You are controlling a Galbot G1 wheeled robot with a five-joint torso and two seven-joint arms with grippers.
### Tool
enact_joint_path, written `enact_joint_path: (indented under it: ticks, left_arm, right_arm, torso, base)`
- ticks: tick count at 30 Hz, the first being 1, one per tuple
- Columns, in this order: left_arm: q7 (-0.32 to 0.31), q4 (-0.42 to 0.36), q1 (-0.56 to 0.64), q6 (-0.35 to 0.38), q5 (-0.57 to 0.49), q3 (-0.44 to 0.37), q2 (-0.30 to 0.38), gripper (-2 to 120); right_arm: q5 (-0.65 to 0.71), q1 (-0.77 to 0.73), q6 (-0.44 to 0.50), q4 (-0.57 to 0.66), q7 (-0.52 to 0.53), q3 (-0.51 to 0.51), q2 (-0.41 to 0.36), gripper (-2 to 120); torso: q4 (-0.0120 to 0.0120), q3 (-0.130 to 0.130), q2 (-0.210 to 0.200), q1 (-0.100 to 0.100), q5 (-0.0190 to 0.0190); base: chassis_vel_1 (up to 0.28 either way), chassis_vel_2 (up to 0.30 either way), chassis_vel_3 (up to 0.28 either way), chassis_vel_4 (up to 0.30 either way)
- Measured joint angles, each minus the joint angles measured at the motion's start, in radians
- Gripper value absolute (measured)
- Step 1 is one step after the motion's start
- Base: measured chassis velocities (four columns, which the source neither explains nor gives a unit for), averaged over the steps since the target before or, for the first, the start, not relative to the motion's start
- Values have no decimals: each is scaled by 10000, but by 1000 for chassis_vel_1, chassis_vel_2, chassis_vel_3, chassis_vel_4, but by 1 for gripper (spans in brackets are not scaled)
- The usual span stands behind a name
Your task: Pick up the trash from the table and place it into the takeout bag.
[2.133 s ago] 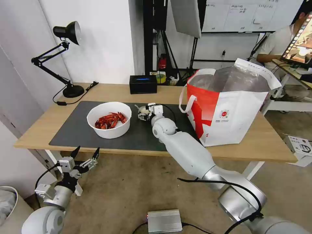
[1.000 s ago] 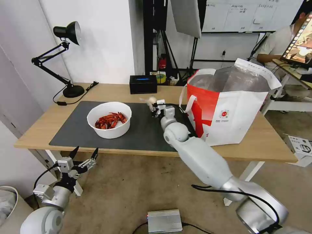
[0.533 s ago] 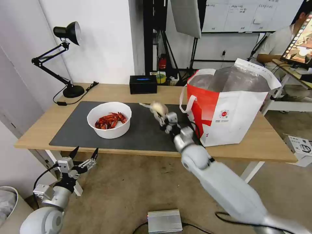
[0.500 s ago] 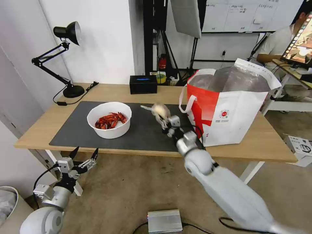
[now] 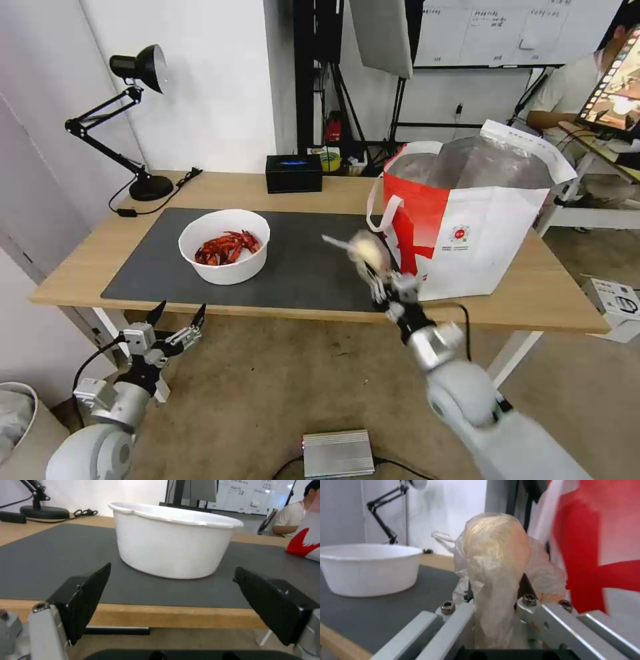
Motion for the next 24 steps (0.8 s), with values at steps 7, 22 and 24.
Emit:
enact_joint_path:
  ticks: [7, 22, 24]
  left_arm:
    - [-6, -52, 24, 3, 42, 43, 44, 100]
    - [-10, -433, 307, 3, 141, -14, -18, 100]
    - [-9, -517, 402, 3, 197, -32, -61, 100]
  right_arm:
    - [-121, -713, 894, 526, -567, 845, 572, 4]
    - [1750, -133, 1496, 1498, -183, 3081, 402, 4]
    - [2270, 365, 1119, 1579, 194, 3369, 84, 4]
  torso:
    - [1, 0, 0, 0, -2]
    - [0, 2, -1, 2, 1]
    - [0, 1, -1, 2, 1]
  base:
    - [0, 0, 0, 0]
    - [0, 0, 0, 0]
    - [0, 0, 0, 0]
